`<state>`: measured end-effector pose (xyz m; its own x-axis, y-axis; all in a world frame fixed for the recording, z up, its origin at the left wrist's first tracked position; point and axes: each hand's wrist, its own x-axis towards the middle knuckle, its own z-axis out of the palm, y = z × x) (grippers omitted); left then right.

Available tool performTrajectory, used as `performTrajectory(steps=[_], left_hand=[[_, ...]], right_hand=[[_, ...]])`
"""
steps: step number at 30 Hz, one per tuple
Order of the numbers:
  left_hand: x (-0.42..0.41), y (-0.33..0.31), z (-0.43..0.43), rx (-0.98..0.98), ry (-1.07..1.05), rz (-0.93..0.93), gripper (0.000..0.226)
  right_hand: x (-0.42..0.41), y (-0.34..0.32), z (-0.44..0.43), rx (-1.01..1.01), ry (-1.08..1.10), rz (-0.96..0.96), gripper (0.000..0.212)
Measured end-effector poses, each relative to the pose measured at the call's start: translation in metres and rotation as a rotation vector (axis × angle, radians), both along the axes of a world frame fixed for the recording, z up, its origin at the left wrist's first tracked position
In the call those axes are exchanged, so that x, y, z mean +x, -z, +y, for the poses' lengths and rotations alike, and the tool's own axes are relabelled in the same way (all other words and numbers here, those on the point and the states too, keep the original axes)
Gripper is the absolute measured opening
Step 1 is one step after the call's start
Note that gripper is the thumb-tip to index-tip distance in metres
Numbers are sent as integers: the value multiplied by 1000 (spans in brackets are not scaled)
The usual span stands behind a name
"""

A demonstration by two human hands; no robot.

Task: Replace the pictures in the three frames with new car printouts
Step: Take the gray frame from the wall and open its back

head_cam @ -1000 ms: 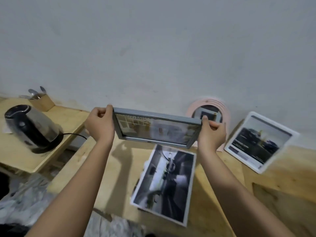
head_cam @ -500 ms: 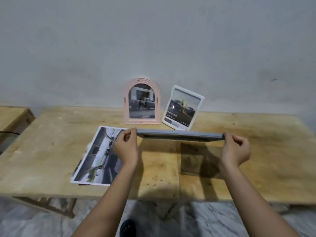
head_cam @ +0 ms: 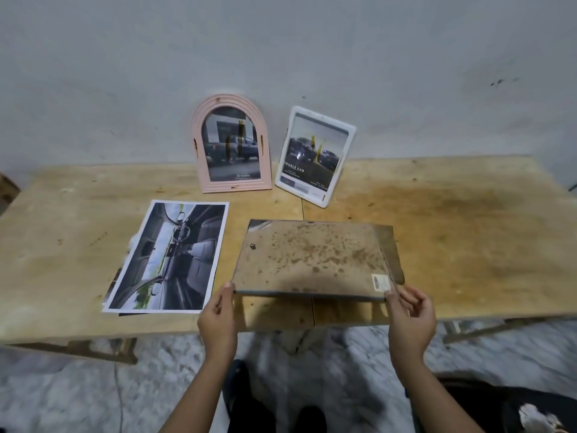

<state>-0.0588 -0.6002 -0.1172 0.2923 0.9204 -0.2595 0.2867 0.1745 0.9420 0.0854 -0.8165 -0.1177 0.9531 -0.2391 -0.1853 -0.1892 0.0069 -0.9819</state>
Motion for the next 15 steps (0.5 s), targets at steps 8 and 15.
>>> performTrajectory(steps=[8, 15], left_hand=[[-18, 52, -8, 236, 329, 354, 62], [-11, 67, 6, 383, 540, 329, 107]], right_hand=[[19, 4, 11, -713, -343, -147, 21], [64, -8, 176, -870, -1359, -312, 34]])
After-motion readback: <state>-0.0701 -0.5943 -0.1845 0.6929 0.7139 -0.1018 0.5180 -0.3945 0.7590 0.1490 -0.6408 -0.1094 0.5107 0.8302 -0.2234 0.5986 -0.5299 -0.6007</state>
